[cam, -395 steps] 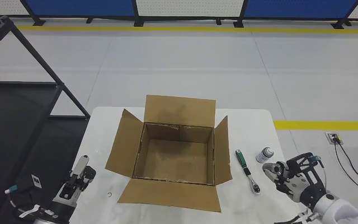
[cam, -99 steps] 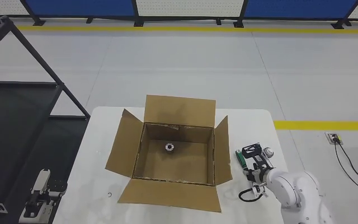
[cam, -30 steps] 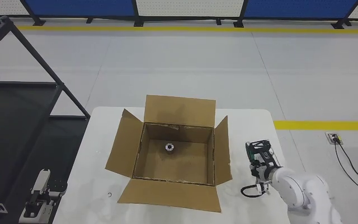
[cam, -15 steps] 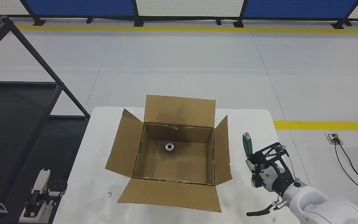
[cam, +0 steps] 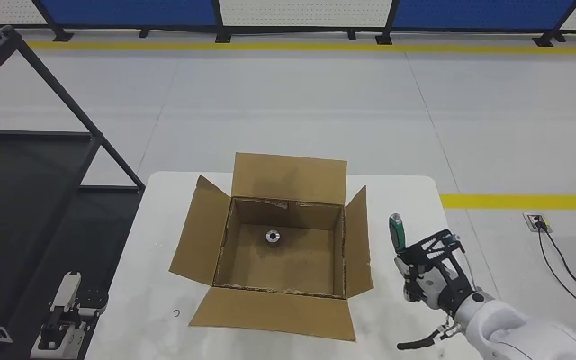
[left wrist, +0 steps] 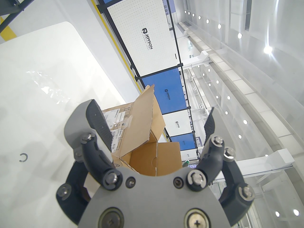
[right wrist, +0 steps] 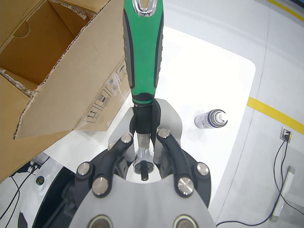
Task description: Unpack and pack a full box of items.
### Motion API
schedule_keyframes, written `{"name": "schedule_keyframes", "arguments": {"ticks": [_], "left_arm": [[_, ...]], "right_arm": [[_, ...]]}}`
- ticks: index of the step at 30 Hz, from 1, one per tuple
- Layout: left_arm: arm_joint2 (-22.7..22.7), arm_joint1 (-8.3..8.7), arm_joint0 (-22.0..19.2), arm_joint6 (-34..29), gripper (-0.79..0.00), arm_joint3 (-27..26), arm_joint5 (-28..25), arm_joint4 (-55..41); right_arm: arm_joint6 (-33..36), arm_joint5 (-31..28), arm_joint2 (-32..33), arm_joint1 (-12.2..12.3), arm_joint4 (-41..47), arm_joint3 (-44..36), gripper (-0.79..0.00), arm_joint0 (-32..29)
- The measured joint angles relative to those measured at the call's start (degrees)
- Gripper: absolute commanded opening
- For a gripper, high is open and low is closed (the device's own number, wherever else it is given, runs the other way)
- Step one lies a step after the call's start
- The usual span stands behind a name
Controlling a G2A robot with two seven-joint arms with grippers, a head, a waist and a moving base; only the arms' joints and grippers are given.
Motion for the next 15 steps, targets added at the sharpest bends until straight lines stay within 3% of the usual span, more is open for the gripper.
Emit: {"name": "schedule_keyframes", "arguments": {"ticks": [7, 11, 15], "left_arm": [[0.0, 0.0, 0.0, 0.0, 0.0, 0.0, 0.0, 0.0], [0.0, 0.0, 0.0, 0.0, 0.0, 0.0, 0.0, 0.0], [0.0, 0.0, 0.0, 0.0, 0.0, 0.0, 0.0, 0.0]], "right_arm": [[-5.4, 1.8, -2.6, 0.2, -3.8, -5.4, -0.785, 2.5], [-10.3, -0.8, -7.4, 0.2, -8.0, -5.0, -0.785, 9.0], [-10.5, -3.3, -14.6, 0.1, -11.5, -5.0, -0.785, 16.0]]}}
